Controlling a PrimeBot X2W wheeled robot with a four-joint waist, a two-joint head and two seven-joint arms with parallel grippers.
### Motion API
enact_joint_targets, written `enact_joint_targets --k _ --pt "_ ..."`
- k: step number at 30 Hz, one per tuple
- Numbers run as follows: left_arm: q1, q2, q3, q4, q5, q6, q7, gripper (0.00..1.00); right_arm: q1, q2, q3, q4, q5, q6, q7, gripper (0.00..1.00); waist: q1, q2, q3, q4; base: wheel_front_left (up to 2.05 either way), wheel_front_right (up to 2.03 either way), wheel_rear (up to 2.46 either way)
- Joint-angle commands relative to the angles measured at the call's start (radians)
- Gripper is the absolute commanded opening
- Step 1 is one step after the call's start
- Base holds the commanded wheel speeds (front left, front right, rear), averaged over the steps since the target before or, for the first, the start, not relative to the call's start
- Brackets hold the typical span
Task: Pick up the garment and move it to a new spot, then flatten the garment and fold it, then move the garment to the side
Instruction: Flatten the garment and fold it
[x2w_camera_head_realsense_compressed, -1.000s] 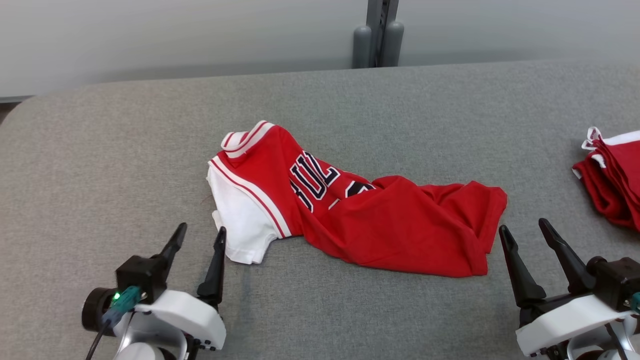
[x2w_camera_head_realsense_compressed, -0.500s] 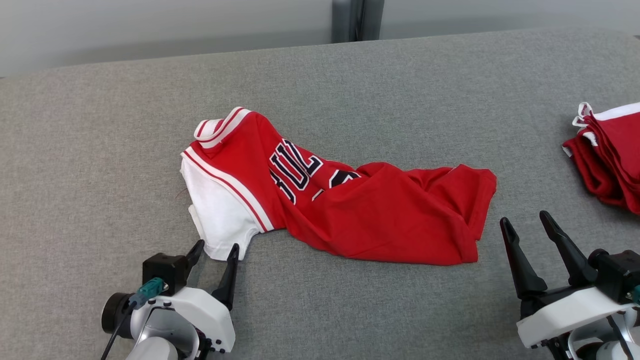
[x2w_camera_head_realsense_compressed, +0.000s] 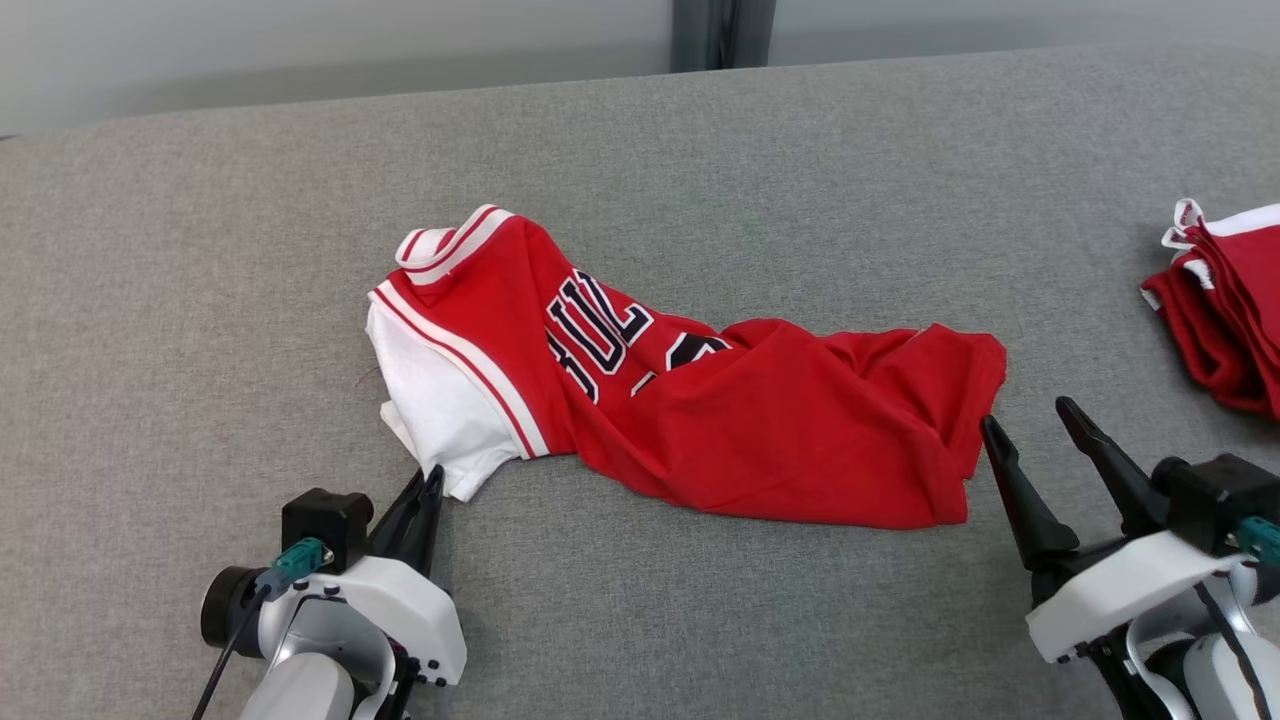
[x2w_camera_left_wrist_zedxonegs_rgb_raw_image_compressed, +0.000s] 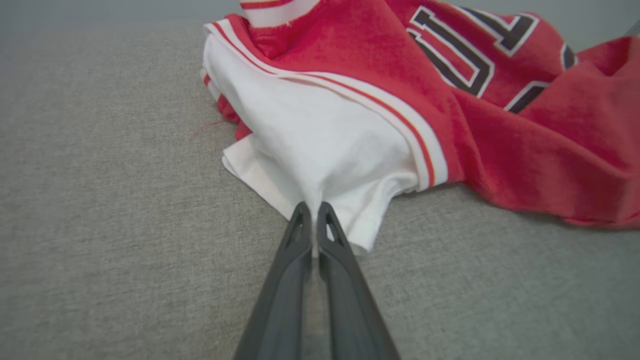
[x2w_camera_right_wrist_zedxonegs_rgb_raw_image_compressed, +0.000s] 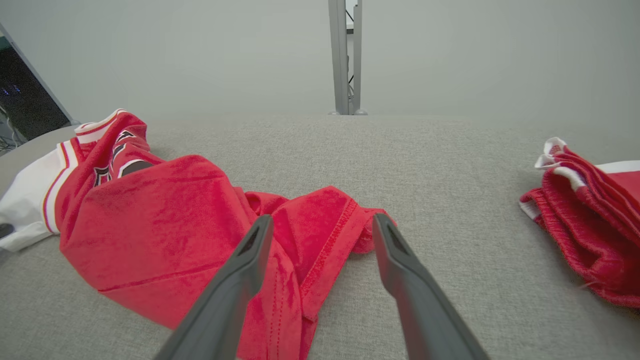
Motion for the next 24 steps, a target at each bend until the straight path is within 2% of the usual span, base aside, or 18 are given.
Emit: enact_joint_targets --k 1,9,15,16,17,18,19,20,24 --pt "-0.018 0.003 -0.001 0.003 -0.005 -0.004 -0.007 0.0 -0.033 -0.021 0.022 0.02 0.013 0.0 0.011 1.0 0.0 0.0 0.008 0.006 0.0 0.0 0.0" --pt "-0.049 -0.011 -0.018 0.018 -0.002 -0.01 -0.024 0.0 -0.144 -0.106 0.211 0.119 0.095 0.0 0.103 1.0 0.0 0.0 0.031 0.039 0.0 0.0 0.0" --pt "-0.061 -0.015 -0.021 0.032 -0.01 -0.011 -0.041 0.0 -0.179 -0.132 0.266 0.146 0.125 0.0 0.107 1.0 0.0 0.0 0.041 0.047 0.0 0.0 0.0" --pt "-0.062 -0.015 -0.022 0.033 -0.008 -0.009 -0.042 0.0 -0.183 -0.134 0.271 0.15 0.129 0.0 0.105 0.8 0.0 0.0 0.043 0.047 0.0 0.0 0.0" --pt "-0.063 -0.016 -0.023 0.033 -0.008 -0.007 -0.044 0.0 -0.186 -0.136 0.275 0.153 0.134 0.0 0.102 0.48 0.0 0.0 0.044 0.047 0.0 0.0 0.0" --pt "-0.064 -0.016 -0.024 0.032 -0.008 -0.005 -0.045 0.0 -0.191 -0.137 0.28 0.156 0.138 0.0 0.101 0.38 0.0 0.0 0.045 0.047 0.0 0.0 0.0" --pt "-0.065 -0.016 -0.025 0.031 -0.008 -0.004 -0.044 0.0 -0.194 -0.138 0.284 0.159 0.142 0.0 0.101 0.05 0.0 0.0 0.046 0.047 0.0 0.0 0.0" --pt "-0.065 -0.014 -0.024 0.031 -0.009 -0.003 -0.046 0.0 -0.197 -0.141 0.286 0.161 0.145 0.0 0.1 0.0 0.0 0.0 0.047 0.047 0.0 0.0 0.0" --pt "-0.066 -0.006 -0.021 0.035 -0.014 -0.005 -0.054 0.0 -0.202 -0.146 0.284 0.166 0.153 0.0 0.085 0.0 0.0 0.0 0.049 0.046 0.0 0.0 0.0"
